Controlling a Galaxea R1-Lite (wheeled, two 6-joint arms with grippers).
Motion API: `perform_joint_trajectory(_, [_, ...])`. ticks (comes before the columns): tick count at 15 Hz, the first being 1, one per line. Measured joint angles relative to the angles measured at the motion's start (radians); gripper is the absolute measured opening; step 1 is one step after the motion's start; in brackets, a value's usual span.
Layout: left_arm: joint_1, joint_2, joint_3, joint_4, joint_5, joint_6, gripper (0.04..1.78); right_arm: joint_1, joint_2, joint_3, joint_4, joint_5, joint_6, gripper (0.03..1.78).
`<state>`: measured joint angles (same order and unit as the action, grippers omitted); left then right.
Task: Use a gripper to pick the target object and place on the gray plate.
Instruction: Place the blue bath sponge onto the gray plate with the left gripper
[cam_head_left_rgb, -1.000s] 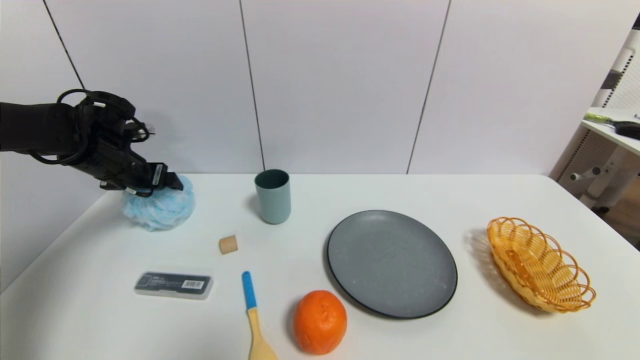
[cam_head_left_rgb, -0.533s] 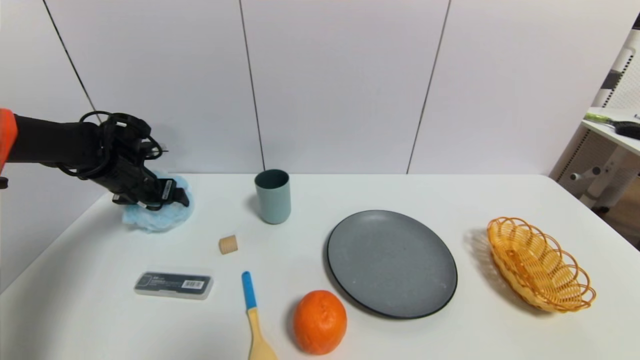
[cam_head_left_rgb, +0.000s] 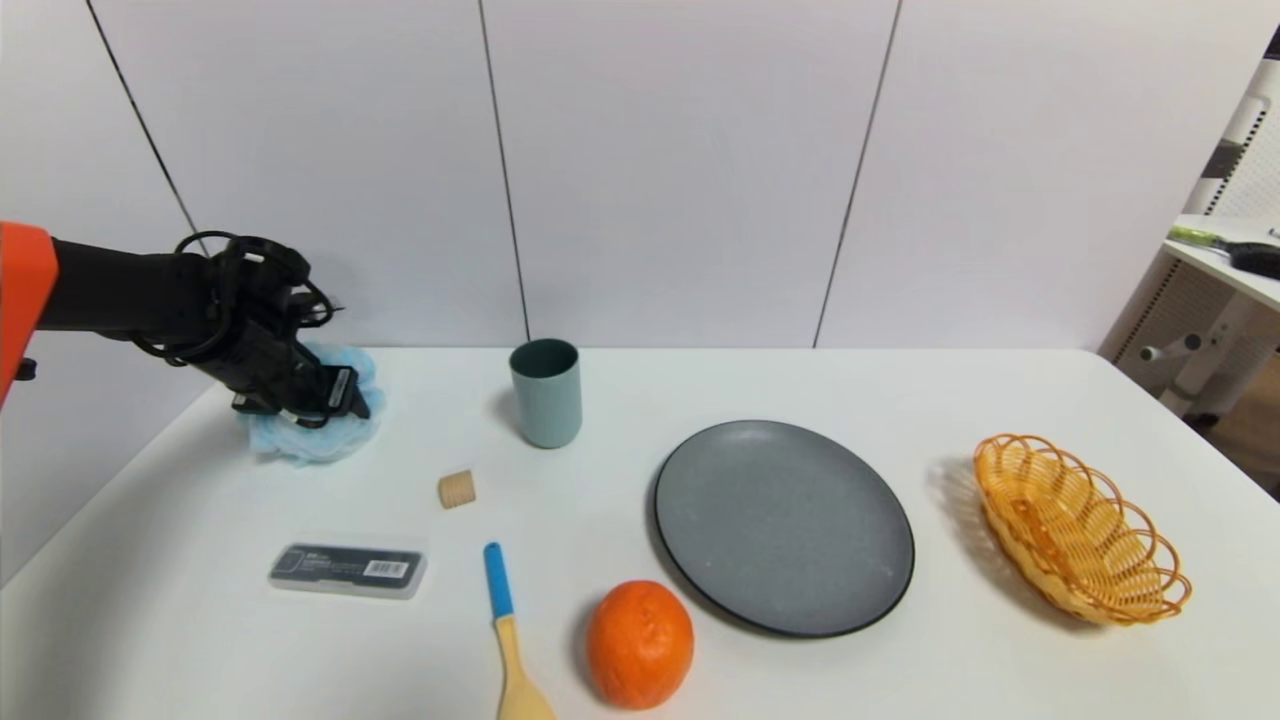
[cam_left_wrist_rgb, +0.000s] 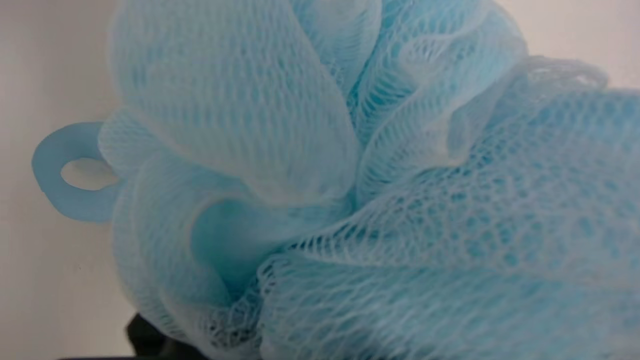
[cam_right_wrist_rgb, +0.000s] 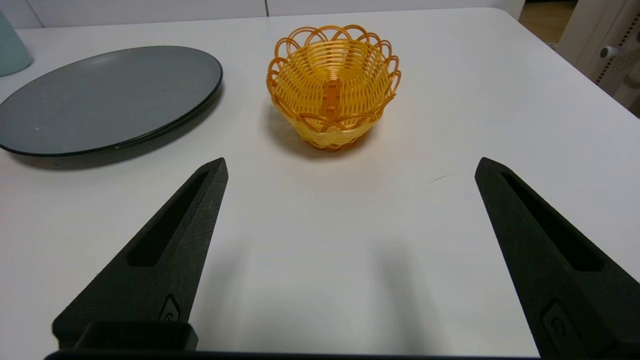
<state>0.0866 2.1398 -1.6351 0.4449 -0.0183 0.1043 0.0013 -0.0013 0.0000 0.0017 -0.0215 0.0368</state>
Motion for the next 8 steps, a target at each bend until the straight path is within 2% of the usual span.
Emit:
perform_joint_trajectory(4, [0.0,-0.064,0.01,0.003,-0.002,0.045,0.8,0.0,0.0,0.0,0.0,0.0,0.0,1.71])
perform_joint_trajectory(6, [0.0,-0.129,0.014,0.003,-0.007,0.079,0.79,0.0,0.0,0.0,0.0,0.0,0.0,1.71])
perform_joint_trajectory(8, [-0.002,-0.227,0.025,0.001,-0.053,0.117,0.78,0.0,0.0,0.0,0.0,0.0,0.0,1.71])
